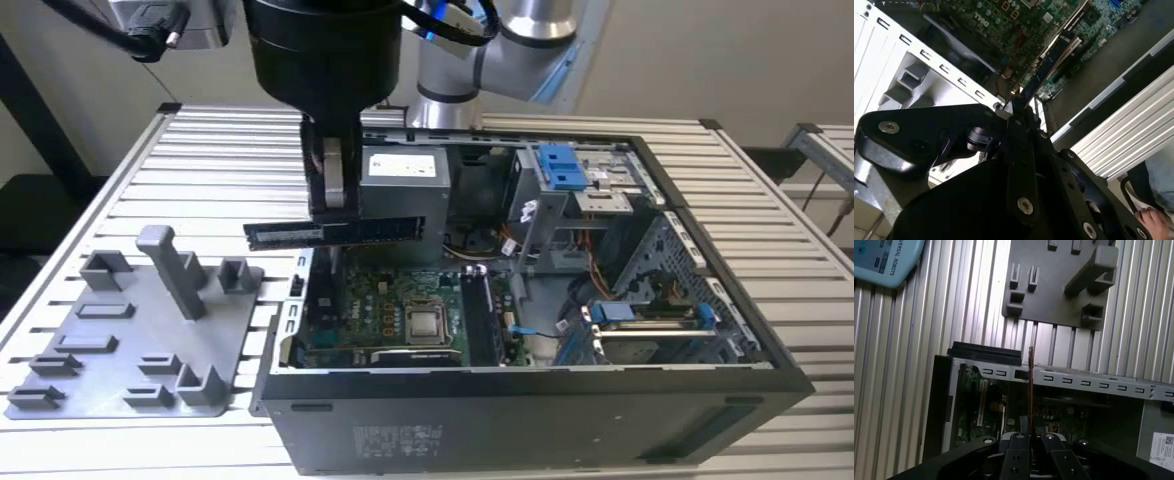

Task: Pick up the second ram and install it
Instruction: 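Pick up the second ram and move it above second insertion slot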

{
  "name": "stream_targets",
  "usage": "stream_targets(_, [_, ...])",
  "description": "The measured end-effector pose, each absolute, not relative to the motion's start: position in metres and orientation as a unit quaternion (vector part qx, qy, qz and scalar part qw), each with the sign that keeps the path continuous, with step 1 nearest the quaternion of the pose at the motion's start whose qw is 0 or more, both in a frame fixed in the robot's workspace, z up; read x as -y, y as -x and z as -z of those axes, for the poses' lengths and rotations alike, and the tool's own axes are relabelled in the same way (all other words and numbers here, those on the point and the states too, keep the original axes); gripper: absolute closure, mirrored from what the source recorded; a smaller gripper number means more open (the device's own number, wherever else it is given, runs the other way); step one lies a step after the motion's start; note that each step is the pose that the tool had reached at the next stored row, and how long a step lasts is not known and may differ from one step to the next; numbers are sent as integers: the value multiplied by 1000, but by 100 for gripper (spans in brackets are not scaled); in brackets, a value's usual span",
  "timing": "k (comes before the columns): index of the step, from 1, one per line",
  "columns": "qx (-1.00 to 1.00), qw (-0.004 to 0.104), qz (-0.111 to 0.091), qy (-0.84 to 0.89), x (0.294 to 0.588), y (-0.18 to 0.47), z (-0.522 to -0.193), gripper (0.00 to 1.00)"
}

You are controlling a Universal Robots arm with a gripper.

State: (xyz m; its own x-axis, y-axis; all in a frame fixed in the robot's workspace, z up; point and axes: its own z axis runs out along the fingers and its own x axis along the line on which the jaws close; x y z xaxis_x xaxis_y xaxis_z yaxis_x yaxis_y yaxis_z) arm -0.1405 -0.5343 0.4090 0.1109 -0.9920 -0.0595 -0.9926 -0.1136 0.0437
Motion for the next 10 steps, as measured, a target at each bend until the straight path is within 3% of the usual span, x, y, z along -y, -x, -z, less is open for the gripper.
stream_targets(10, [-660, 3, -37, 750, 535, 106, -408, 86])
